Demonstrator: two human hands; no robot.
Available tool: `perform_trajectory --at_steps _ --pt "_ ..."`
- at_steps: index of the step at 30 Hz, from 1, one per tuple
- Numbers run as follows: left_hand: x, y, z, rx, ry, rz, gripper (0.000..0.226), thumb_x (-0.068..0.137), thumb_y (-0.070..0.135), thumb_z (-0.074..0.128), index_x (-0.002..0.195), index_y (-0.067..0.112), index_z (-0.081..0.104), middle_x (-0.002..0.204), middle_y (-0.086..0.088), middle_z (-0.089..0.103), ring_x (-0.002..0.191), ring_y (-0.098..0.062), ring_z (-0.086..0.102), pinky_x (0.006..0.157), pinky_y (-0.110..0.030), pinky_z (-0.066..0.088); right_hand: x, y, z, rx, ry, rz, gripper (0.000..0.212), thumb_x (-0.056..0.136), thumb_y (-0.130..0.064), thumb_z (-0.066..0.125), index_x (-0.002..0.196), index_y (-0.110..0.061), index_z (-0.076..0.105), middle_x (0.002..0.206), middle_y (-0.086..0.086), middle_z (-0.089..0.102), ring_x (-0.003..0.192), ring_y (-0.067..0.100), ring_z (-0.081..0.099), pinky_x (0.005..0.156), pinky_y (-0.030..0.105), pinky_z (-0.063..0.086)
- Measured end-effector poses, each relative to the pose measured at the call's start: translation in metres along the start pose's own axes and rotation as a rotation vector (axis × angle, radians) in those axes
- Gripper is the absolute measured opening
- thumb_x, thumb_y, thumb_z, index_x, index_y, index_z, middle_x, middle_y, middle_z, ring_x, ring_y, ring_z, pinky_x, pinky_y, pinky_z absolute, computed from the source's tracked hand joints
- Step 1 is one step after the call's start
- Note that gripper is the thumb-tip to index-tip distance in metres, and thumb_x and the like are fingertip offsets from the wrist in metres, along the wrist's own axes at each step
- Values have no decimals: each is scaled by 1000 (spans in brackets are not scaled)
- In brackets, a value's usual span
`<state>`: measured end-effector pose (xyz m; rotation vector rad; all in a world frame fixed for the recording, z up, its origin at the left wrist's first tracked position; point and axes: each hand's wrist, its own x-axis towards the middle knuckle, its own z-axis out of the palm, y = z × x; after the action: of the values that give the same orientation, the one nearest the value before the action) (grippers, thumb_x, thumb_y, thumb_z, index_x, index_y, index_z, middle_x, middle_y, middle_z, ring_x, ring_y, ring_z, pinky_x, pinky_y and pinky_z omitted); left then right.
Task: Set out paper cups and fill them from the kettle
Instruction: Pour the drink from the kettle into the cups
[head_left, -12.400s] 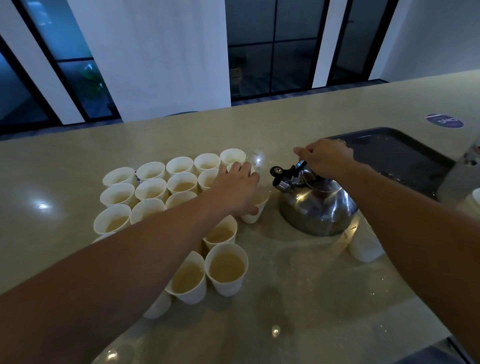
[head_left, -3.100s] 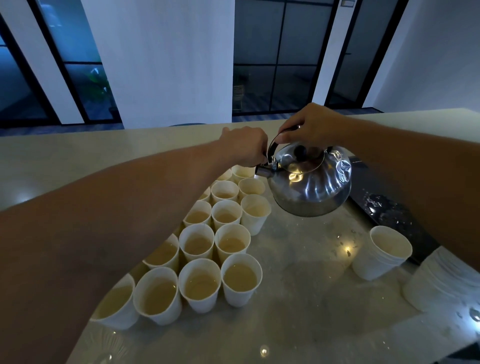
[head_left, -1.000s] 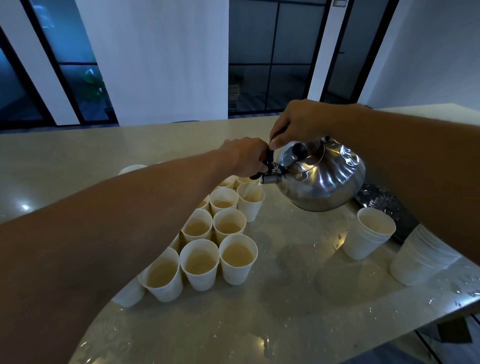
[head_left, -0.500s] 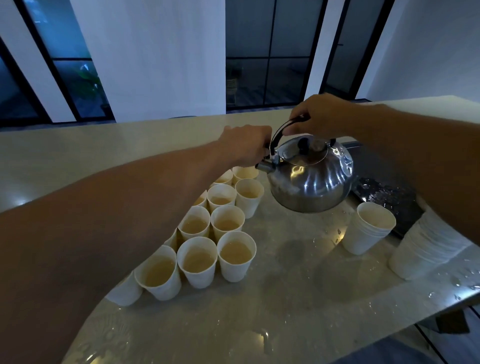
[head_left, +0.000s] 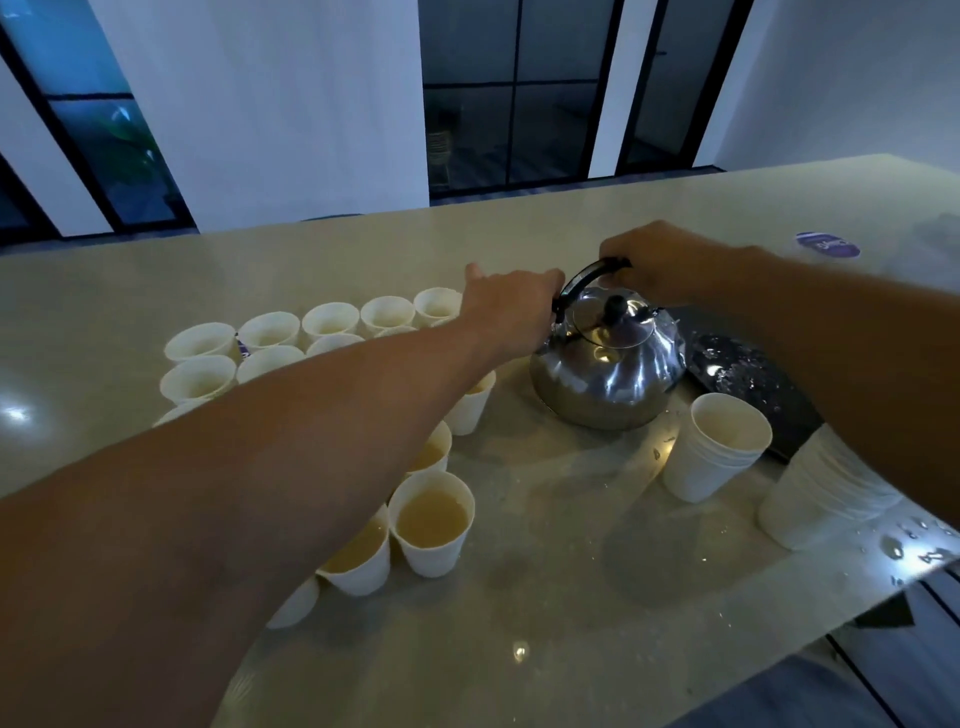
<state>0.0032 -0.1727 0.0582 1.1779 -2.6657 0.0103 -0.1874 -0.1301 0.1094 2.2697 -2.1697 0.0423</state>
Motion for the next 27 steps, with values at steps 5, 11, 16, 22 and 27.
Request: perform_trajectory --at_steps 5,11,16,22,27 --pt "12 12 12 -17 -23 -15 17 89 22 60 101 27 50 84 6 59 83 -22 55 89 -46 26 0 14 21 21 39 52 8 98 -21 57 92 -16 58 84 0 53 85 21 51 70 32 36" --pt "17 14 30 -70 -16 -36 10 95 24 55 104 25 53 84 5 58 83 -21 53 85 -44 25 0 20 37 105 33 71 6 97 -16 57 91 -16 58 81 0 54 77 18 52 69 31 39" --pt "26 18 32 -117 -45 -56 19 96 24 58 115 21 58 103 0 65 98 -26 59 90 -43 33 1 28 40 127 73 118 6 96 -17 59 90 -16 58 88 4 57 81 19 52 69 29 37" --pt "19 20 25 -153 -151 -74 43 94 18 57 136 20 49 132 -5 53 119 -29 53 98 -47 31 -6 32 29 164 23 229 46 97 -22 61 141 -14 49 133 15 56 118 31 52 93 38 43" --pt "-14 55 19 -130 50 -24 54 89 24 60 140 20 41 130 -8 48 116 -30 53 96 -45 34 -17 35 14 38 -26 361 27 97 -20 57 115 0 56 113 20 62 99 35 58 79 38 48"
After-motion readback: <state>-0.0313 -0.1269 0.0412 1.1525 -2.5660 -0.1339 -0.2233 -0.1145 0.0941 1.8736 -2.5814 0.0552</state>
